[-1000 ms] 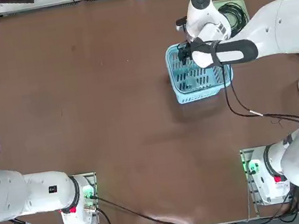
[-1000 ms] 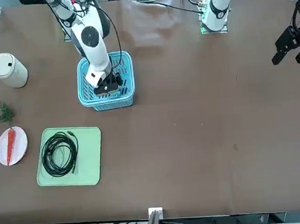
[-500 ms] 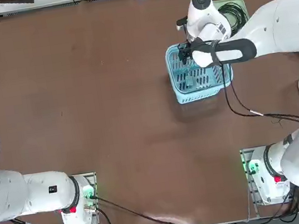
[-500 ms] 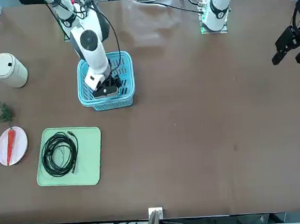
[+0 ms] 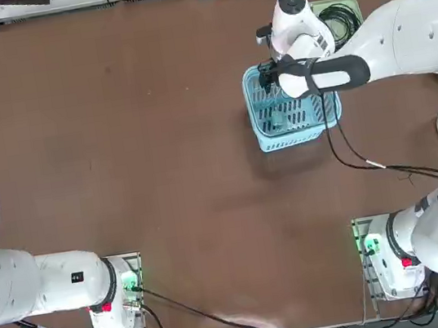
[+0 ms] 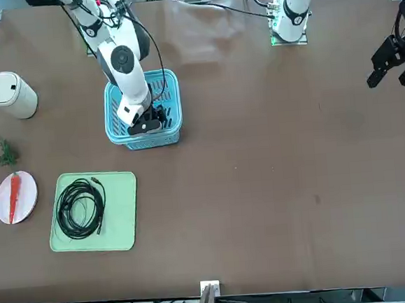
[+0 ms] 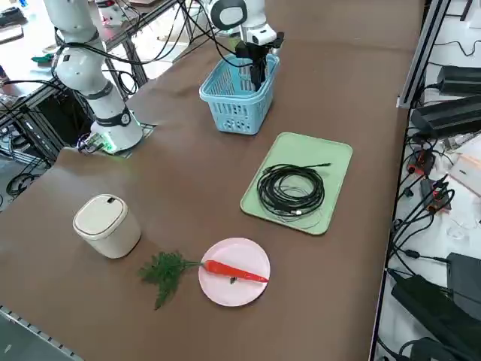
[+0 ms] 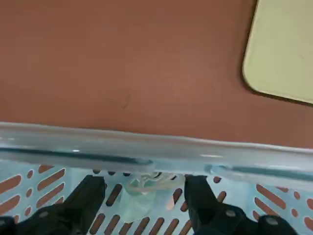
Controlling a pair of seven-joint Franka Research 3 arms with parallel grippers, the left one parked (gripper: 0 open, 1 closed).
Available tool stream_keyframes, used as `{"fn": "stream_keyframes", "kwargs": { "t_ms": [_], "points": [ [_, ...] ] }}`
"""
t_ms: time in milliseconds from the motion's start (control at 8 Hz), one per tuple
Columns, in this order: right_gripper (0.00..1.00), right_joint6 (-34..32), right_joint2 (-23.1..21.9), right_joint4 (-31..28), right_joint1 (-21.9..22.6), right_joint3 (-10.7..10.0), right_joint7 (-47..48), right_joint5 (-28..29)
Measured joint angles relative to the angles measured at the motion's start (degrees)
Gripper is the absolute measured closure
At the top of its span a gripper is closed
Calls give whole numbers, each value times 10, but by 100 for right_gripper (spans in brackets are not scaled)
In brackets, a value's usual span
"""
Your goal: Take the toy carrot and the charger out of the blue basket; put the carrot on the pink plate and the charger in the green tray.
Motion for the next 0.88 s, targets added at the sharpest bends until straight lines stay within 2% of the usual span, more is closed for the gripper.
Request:
{"fn": "stream_keyframes", "kwargs": {
  "t_ms": [500, 625, 875],
  "points": [
    [14, 0, 1, 2, -1, 0, -2, 0],
    [37, 0, 1, 2, -1, 0, -2, 0],
    [53, 0, 1, 2, -1, 0, -2, 0]
  ]
}}
